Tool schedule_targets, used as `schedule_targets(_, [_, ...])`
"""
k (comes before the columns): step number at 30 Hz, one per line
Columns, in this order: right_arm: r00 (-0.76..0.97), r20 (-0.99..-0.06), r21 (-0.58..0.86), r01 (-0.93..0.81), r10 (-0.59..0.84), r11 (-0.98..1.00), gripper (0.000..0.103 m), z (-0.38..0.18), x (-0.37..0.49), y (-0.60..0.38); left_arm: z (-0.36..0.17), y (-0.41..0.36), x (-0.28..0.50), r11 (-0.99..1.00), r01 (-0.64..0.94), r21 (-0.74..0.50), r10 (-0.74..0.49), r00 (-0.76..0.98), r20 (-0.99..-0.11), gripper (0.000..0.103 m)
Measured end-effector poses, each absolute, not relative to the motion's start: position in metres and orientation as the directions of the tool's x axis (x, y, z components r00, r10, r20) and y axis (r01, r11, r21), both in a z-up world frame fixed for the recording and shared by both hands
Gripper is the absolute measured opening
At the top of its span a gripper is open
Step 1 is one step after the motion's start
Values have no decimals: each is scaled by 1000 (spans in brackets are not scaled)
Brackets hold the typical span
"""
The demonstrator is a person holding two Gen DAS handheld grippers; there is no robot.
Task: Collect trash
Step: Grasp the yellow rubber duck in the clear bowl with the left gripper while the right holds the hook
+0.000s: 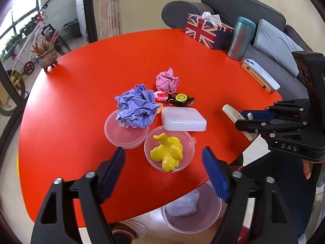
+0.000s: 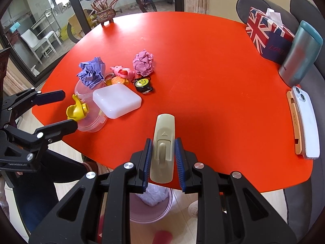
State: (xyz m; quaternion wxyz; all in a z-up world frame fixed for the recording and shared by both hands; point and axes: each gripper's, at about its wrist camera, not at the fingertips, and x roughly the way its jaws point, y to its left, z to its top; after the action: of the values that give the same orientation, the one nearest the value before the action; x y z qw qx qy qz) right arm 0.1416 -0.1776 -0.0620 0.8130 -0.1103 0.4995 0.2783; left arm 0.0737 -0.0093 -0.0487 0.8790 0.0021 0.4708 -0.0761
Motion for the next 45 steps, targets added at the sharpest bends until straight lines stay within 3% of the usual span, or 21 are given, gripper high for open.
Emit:
schedule_targets(3, [346,-873,99,-562,342,821,23,-62,142,-178,-51,-9,74,988,137,-75,-138,539,-831,65])
schedule_targets(10, [348,-873,98,-559,341,823,23,-62,142,-177,-54,-11,77,986,145,-86,-150,523,-839,43])
schedule_targets(20, [349,-872,99,-559,342,823,23,-63,143,-178,-56,-12,79,984,147,-99,-162,514,-843,39])
schedule_targets(29, [351,-872,99,-558,342,824,23,-64,142,-178,-51,-13,79,982,153,-110,-175,528,-831,23])
schedule_targets(35, [352,-871,97,-562,343,822,23,-63,141,-175,-48,-15,78,979,165,-118,-189,535,-823,18])
schedule_targets(45, [357,-864,102,-567,355,817,23,-57,141,-172,-42,-13,77,979,162,-121,-192,557,-808,18])
